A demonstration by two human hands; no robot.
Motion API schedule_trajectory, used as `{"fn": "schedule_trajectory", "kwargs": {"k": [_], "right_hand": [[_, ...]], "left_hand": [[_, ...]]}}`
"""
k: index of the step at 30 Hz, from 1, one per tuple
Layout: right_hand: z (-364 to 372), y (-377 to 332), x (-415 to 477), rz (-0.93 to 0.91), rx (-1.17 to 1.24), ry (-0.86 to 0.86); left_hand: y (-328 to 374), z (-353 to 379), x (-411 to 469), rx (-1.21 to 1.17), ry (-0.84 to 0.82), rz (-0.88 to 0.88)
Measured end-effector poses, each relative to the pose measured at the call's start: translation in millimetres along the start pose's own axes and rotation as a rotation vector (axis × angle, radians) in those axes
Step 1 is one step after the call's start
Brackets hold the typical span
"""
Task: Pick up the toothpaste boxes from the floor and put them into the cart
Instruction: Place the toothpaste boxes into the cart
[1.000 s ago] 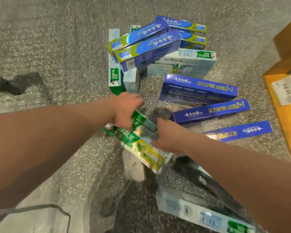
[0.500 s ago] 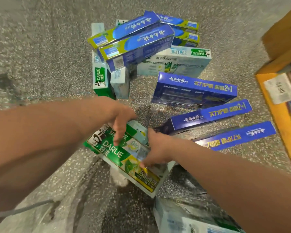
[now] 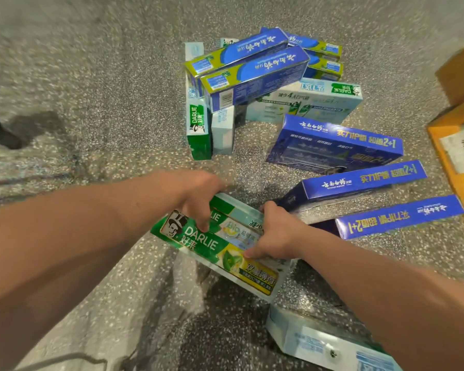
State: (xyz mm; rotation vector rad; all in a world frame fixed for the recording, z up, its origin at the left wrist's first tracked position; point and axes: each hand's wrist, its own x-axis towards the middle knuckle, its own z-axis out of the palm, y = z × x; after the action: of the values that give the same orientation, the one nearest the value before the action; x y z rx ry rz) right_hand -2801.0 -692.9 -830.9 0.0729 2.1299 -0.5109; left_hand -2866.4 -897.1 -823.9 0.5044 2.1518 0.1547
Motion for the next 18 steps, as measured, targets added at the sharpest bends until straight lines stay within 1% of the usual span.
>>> {"fn": "schedule_trajectory", "kwargs": {"k": [3, 6, 7, 9, 11, 13, 15, 16, 18], "right_hand": [[5, -1, -4, 0.001, -0.057, 0.046], [8, 0, -11, 0.018, -0.025, 0.066], [9, 0, -13, 0.008, -0.049, 0.075], [16, -3, -19, -0.007, -0.2, 0.092], [26, -10, -29, -0.017, -0.378, 0.129], [37, -17, -36, -0.054, -0.479, 0.217], [47, -21, -39, -0.123, -0.54, 0.35], [50, -20, -39, -0.161, -0.561, 0.421], [53, -15, -38, -0.221, -0.585, 0.52]], "left_hand": [[-3, 9, -13, 0.131, 0.12, 0.009], [-2, 17, -26, 0.21, 0.21, 0.027], [-1, 20, -31, 0.231, 0.235, 0.036], [0, 27, -41, 0.288, 0.27, 0.049], [2, 33, -50, 0.377, 0.274, 0.024], [6, 37, -56, 0.501, 0.238, -0.054], [10, 44, -59, 0.59, 0.214, -0.123], [10, 50, -59, 0.598, 0.226, -0.137], [9, 61, -62, 0.518, 0.285, -0.134]]}}
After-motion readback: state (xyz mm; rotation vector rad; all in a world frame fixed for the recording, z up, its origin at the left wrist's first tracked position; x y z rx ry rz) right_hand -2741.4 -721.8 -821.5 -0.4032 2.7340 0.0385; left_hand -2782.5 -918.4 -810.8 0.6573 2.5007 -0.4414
